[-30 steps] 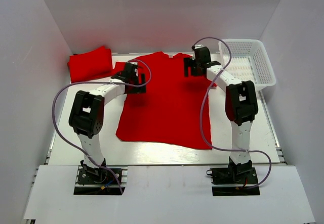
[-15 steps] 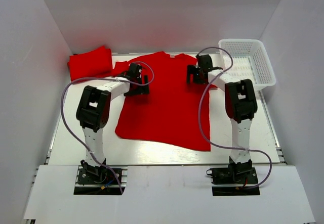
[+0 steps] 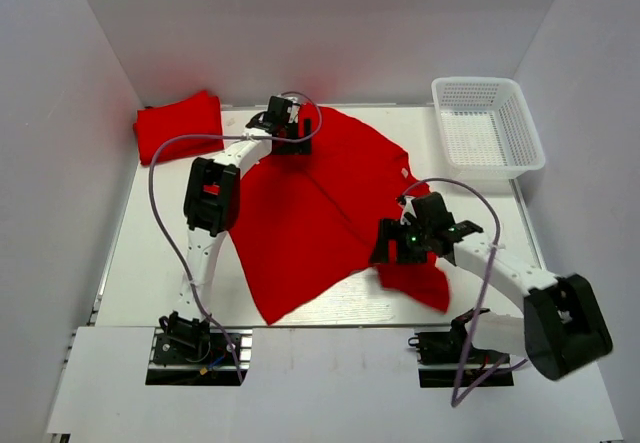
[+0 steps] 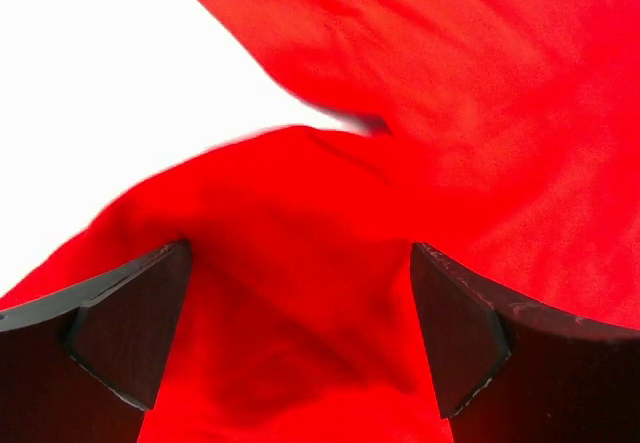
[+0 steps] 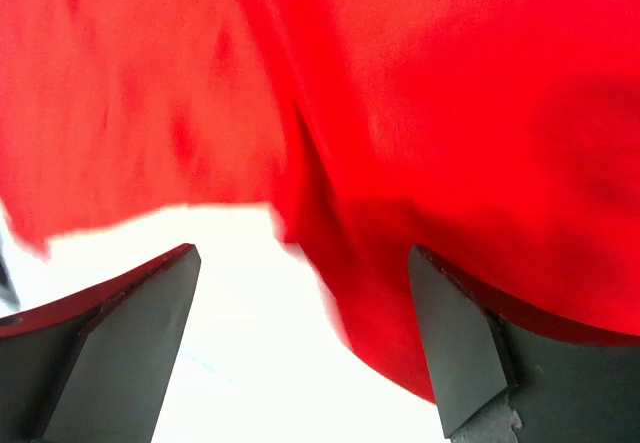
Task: Fold and stack the t-shirts
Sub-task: Flatten out the tshirt
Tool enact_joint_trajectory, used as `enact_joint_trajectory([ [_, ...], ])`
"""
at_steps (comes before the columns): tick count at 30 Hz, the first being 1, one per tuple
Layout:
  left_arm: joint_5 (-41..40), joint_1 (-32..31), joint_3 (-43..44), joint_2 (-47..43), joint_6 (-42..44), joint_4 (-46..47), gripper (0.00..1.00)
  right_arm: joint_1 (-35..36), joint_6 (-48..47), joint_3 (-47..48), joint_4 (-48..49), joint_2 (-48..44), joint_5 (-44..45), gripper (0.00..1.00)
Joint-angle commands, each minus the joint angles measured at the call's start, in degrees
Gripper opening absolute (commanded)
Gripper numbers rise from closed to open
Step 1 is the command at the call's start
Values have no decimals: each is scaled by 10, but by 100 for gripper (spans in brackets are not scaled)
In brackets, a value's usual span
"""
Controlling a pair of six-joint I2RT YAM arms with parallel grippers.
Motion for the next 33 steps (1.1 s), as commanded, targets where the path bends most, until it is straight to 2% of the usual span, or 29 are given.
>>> enact_joint_trajectory([
  [1,125,-9,-77,-54,36,34,100,20,-36,13,-64,-68,-87,90],
  [4,114,-9,-178,-144,43,70,100,19,-55,40,-54,-64,-75,90],
  [5,88,-9,-201,-168,43,76,100,19,-68,51,-46,-60,-19,90],
  [6,60,-9,-262,-240,35,76,100,19,-80,108,-38,-14,78,90],
  [7,47,-9,-282,-241,27,76,100,17,-80,108,-36,-14,79,90],
  [9,21,-9,-322,-288,15,87,100,17,-80,191,-35,40,136,90],
  [10,-4,-9,-356,-332,14,87,100,15,-76,215,-36,85,208,90],
  [13,-35,-3,-419,-387,-22,87,100,8,-67,361,-37,195,252,90],
  [15,-42,4,-451,-427,-36,87,100,8,-87,404,-21,258,246,90],
  [16,-74,4,-467,-436,-43,87,100,6,-90,479,-21,304,241,90],
  [18,-117,4,-467,-443,-62,46,100,4,-111,529,-43,368,231,90],
  [19,-123,4,-473,-443,-68,39,100,3,-111,600,-49,427,233,90],
  [26,-117,9,-511,-435,-96,39,100,-12,-132,792,-84,582,191,90],
  [30,-116,9,-523,-412,-109,31,100,-23,-129,842,-129,630,196,90],
  [33,-109,9,-543,-405,-115,36,100,-30,-125,781,-116,611,207,90],
])
